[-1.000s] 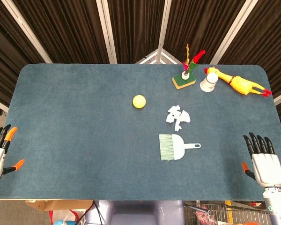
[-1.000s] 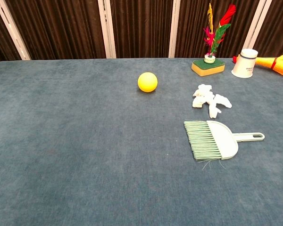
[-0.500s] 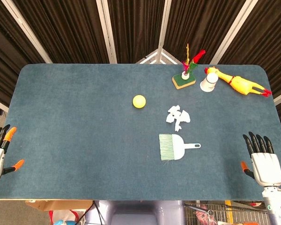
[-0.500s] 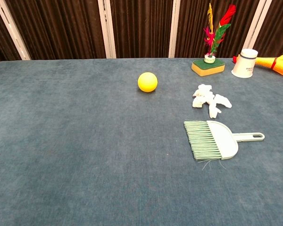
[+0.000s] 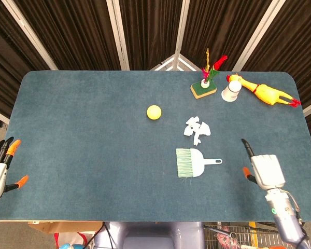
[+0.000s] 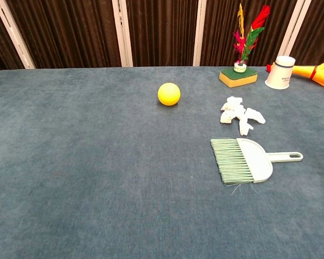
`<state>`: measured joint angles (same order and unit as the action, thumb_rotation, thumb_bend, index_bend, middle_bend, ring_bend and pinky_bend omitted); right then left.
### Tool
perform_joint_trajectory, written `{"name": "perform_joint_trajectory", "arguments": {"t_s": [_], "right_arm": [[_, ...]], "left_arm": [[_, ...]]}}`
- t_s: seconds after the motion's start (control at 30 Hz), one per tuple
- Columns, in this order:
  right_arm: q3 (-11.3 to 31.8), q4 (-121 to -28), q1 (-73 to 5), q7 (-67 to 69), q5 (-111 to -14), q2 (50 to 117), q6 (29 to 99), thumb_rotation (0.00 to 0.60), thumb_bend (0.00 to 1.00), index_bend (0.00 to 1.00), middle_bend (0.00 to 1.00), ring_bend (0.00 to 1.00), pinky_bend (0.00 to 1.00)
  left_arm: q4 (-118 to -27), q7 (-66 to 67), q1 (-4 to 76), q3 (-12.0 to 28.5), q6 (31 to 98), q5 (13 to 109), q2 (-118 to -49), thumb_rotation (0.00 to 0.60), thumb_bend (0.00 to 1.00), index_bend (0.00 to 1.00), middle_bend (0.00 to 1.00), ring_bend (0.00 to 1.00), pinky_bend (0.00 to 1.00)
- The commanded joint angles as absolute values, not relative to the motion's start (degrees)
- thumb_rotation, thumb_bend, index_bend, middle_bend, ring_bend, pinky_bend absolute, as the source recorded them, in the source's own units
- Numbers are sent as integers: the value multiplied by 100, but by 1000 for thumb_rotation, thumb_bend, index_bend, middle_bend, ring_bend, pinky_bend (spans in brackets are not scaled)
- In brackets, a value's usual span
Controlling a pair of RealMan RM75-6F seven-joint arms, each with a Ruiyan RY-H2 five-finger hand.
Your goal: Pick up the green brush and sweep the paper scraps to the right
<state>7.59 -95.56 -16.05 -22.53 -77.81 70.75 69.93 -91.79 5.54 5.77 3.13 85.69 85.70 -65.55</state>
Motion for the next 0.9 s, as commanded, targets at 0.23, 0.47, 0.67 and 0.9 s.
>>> {"name": "perform_joint_trajectory", "arguments": {"t_s": [0.23,0.47,0.67,0.9], "right_arm": [[927,-9044,-2275,-3213,-7041,8026,6269,600,351,367,922,944,821],[997,-8671,-2536,-3648,-6617,8529,6125,600,351,396,922,945,821],[1002,-8462,-2645,-3837,-6378,8755,6108,600,350,407,922,944,821],[925,-8306,-2679,-3928,-6291,8924,6193,600,348,415,922,945,821]], "left_arm": [[-9164,454,586,321,8568,8582,-6525,600,10,0,0,0,0],[-9161,405,583,317,8569,8583,-6514,600,10,0,0,0,0],[-9157,396,594,312,8554,8591,-6509,600,10,0,0,0,0],[-9158,395,596,308,8540,8578,-6512,600,10,0,0,0,0]]}}
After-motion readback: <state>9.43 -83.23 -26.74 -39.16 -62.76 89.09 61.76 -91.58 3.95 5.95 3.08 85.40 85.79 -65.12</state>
